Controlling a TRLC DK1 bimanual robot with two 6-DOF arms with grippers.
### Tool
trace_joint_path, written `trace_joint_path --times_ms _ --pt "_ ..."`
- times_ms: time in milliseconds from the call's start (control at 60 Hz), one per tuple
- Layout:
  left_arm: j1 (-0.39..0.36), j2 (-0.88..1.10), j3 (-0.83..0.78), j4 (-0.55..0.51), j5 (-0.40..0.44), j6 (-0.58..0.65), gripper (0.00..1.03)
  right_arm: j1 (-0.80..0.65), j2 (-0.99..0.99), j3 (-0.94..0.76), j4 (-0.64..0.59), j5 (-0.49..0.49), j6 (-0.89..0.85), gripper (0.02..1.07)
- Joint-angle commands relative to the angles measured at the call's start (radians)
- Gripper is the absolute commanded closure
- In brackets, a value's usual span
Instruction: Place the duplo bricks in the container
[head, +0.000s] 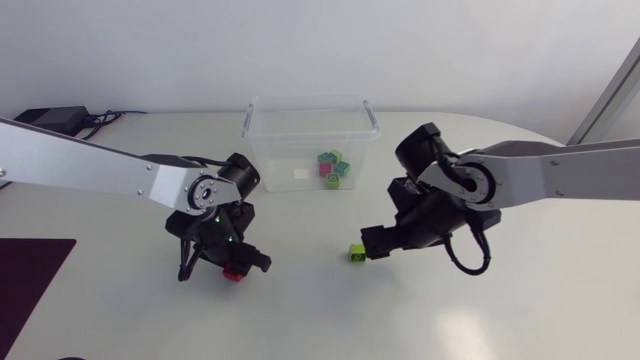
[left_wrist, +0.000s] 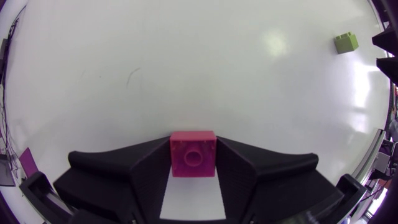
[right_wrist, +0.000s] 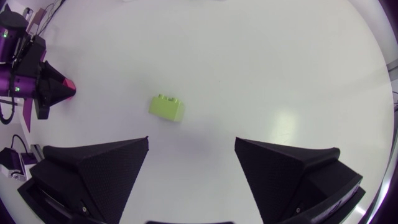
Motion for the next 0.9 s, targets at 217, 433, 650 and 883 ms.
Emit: trace_joint_path --times_ms 217,433,650,883 --pt "0.013 -0.166 -0.045 0.04 -0.008 0.016 0.81 0.047 0.127 0.176 -0.075 0.034 0.117 0.07" --pt "0.046 -0.342 -0.079 0.135 -0.008 0.03 0.81 0.062 0.238 0.342 -0.25 0.034 0.165 0.07" --pt "0.092 -0.452 -0.085 0.29 -0.008 0.022 0.81 0.082 0.34 0.4 -0.306 0.04 0.188 0.07" --pt "0.122 -0.482 -0.071 0.492 -0.007 0.022 0.81 0.09 0.417 0.437 -0.323 0.083 0.203 0.13"
